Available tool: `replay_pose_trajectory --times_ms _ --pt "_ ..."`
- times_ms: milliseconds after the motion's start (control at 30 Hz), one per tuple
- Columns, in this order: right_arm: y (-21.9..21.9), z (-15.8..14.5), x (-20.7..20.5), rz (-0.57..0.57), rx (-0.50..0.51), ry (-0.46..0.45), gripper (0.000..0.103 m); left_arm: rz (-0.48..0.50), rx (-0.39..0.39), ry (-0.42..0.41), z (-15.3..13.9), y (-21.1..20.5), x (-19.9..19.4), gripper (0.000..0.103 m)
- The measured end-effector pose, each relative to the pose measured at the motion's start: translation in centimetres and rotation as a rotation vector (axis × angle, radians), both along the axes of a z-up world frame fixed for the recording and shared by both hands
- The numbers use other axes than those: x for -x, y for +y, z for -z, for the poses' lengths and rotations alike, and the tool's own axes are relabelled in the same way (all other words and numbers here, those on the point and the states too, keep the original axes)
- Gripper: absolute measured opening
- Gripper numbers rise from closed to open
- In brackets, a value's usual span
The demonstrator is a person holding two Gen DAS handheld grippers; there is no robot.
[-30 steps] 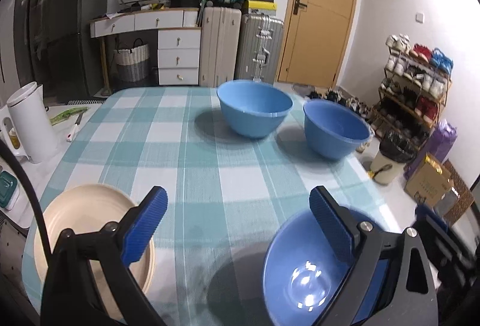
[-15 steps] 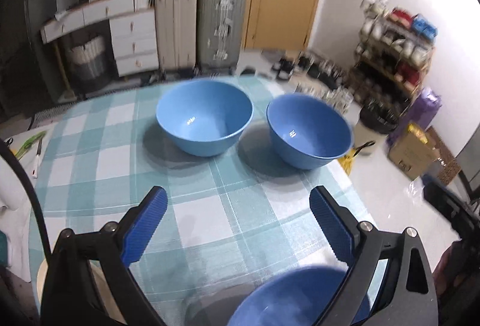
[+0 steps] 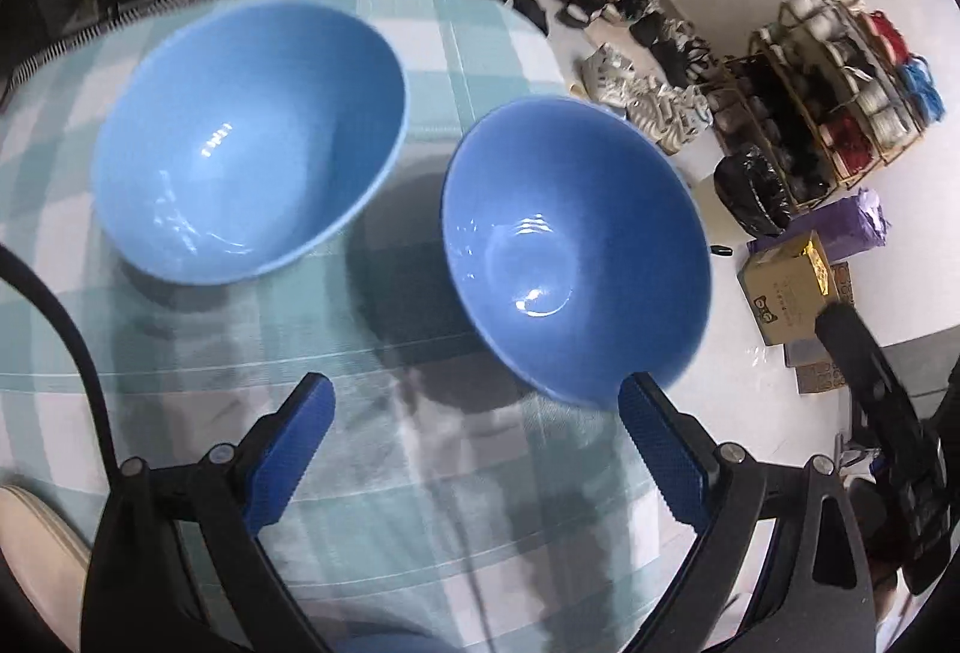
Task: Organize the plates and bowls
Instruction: 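Carry the held blue bowl with both grippers over another blue bowl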
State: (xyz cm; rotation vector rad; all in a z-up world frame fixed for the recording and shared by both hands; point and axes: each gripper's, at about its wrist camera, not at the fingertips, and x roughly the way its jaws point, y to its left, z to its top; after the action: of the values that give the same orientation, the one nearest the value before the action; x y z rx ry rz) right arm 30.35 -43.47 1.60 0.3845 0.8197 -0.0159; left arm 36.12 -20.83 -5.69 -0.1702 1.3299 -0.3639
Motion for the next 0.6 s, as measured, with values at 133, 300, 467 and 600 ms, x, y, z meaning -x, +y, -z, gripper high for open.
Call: replay_pose_trajectory --times_ms 133,300,467,600 --pt "-1.8 2.1 -3.5 0.014 -0.016 0.064 0.096 -0.014 -0.018 0.008 1.0 -1.5 -0.8 0.096" --pt "-3.2 5.6 -5.4 -0.003 -0.102 0.141 0.075 -0.025 -0.043 0.013 2.5 -2.6 -1.7 0.094" --pt "-2.9 7.4 -6.5 -0.019 -0.078 0.169 0.071 -0.003 -0.078 0.011 3.7 -3.3 -2.0 0.085" --pt "-1.7 8.1 -7.2 -0.043 -0.082 0.195 0.057 0.02 -0.105 0.003 4.3 -3.8 -2.4 0.062"
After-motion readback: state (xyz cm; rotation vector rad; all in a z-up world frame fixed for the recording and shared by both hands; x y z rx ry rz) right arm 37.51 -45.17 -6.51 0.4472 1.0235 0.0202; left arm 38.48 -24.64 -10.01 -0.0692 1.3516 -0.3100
